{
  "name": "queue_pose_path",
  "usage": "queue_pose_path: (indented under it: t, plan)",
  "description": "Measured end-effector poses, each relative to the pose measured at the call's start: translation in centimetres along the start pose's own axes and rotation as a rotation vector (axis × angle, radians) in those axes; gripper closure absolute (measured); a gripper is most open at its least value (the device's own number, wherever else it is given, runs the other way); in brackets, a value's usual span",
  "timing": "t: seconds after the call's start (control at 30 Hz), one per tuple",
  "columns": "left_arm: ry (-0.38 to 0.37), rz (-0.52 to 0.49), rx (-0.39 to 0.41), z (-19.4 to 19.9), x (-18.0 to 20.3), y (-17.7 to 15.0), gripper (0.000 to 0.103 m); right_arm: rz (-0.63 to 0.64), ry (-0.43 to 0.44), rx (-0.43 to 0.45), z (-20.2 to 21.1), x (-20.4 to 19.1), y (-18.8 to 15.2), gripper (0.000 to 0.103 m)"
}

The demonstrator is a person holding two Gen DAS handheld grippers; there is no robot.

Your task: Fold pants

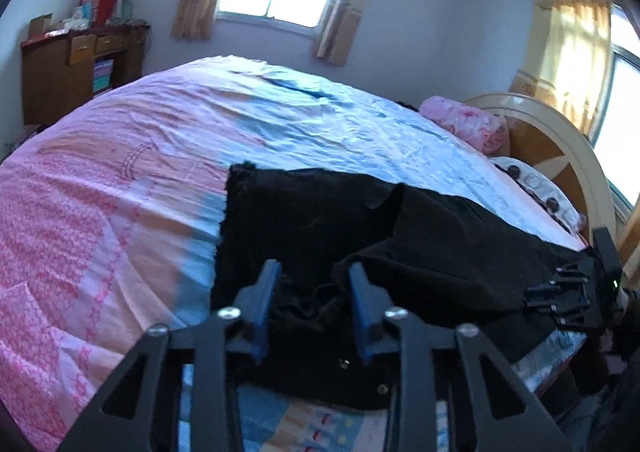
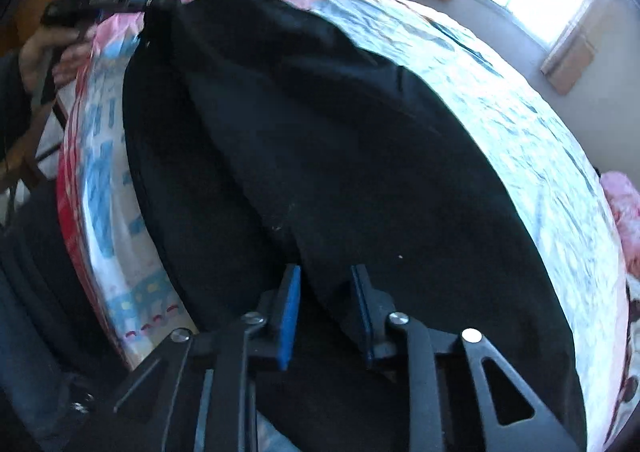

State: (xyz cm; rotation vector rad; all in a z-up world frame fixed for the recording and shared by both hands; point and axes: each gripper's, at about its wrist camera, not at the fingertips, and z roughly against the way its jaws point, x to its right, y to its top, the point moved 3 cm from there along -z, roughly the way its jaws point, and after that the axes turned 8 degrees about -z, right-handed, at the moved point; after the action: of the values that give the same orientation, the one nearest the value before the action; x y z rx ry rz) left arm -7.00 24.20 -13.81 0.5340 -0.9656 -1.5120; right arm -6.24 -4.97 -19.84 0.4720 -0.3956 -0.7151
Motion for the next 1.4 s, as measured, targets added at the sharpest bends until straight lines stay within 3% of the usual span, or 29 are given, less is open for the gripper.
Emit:
queue_pose_path:
  t: [0.07, 0.17, 0.37, 0.5, 0.6, 0.67, 0.93, 1.07, 1.13, 1.23, 1.4]
  plan:
    - [-0.004, -0.021, 0.006, 0.3, 0.3, -0.1, 0.078, -0.021, 0.017, -0.003, 0.1, 0.2, 0.1, 0.099]
    - [-0.014, -0.031, 0.044, 1.0, 0.4, 0.2, 0.083, -0.047, 0.042, 0.000, 0.4, 0.5, 0.3, 0.101]
    - [-0.034, -0.048, 0.103, 2.8, 0.2, 1.5, 0.085, -0.110, 0.112, 0.048, 4.6, 0.7, 1.3, 0.102]
    - [0.001, -0.136, 0.093, 3.4, 0.2, 0.8, 0.085, -0.106, 0.161, 0.060, 6.4, -0.2, 1.1, 0.102]
    - [0.013, -0.228, 0.052, 2.6, 0.1, -1.3, 0.083, -0.063, 0.190, 0.014, 4.9, -1.6, -0.3, 0.101]
    - [0.003, -0.223, 0.031, 2.6, -0.2, -2.3, 0.082, -0.057, 0.208, -0.039, 3.2, -2.1, -1.0, 0.101]
    - [-0.032, -0.184, 0.042, 3.7, -0.3, -3.3, 0.088, -0.077, 0.280, -0.030, 4.5, -1.9, -1.3, 0.101]
    - [-0.044, -0.179, 0.027, 3.7, -0.2, -3.7, 0.088, -0.061, 0.314, -0.080, 3.2, -3.2, -2.5, 0.101]
    - [-0.032, -0.185, 0.025, 4.2, -0.1, -3.9, 0.083, -0.033, 0.295, -0.096, 2.6, -3.5, -2.9, 0.101]
    - [0.008, -0.161, 0.016, 5.1, -0.7, -4.0, 0.054, -0.063, 0.319, -0.114, 2.2, -2.9, -2.8, 0.101]
    - [0.091, -0.103, 0.040, 7.7, -2.1, -3.7, 0.055, -0.104, 0.353, -0.083, 3.4, -0.9, -2.0, 0.100]
